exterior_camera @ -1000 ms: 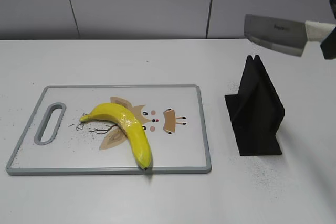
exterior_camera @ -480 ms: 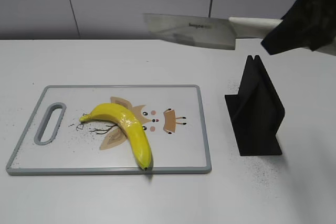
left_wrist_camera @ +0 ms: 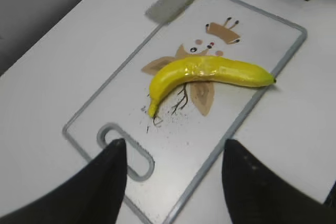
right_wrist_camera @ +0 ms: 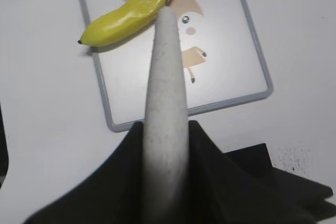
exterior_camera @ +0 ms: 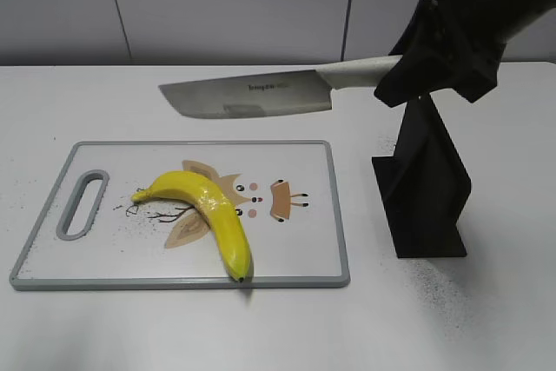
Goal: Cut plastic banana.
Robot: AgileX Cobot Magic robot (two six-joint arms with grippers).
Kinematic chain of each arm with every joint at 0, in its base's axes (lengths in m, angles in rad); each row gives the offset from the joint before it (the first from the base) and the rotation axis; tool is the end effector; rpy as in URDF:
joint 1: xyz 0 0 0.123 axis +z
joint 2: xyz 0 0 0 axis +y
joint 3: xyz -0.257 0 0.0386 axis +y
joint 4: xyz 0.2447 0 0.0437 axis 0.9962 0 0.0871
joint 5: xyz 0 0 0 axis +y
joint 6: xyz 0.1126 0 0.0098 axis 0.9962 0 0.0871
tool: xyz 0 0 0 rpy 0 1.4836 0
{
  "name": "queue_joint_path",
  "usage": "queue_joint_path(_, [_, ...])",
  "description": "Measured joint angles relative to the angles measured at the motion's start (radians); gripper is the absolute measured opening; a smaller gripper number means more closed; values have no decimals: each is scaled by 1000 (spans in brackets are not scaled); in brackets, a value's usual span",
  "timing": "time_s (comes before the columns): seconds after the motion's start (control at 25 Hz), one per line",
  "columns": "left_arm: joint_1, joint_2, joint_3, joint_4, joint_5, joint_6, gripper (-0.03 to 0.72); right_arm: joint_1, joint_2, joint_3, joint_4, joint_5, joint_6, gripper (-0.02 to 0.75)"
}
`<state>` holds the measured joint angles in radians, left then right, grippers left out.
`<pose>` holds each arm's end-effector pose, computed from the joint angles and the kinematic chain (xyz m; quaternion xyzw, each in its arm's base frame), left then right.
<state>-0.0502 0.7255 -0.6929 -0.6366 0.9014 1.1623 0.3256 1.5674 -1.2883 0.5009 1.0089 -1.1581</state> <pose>0.1504 -0.0603 0.2907 0.4283 0.7839 -0.0758 0.4431 0.2961 0.1485 0.2609 -0.5762 0.7637 0.1387 0.2562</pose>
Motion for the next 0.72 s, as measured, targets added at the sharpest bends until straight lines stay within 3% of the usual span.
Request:
queue_joint_path(0.16, [0, 217, -111, -131, 26, 292, 542, 0, 115, -127, 5, 131, -85, 165])
queue_joint_path(0.24, [-2, 319, -178, -171, 56, 366, 542, 0, 166, -193, 5, 164, -101, 165])
queue_joint_path(0.52, [-95, 635, -434, -151, 126, 414, 542, 0, 293, -313, 109, 198, -228, 165])
queue_joint_path(0.72, [-168, 773, -495, -72, 134, 414, 542, 0, 321, -316, 142, 201, -271, 165])
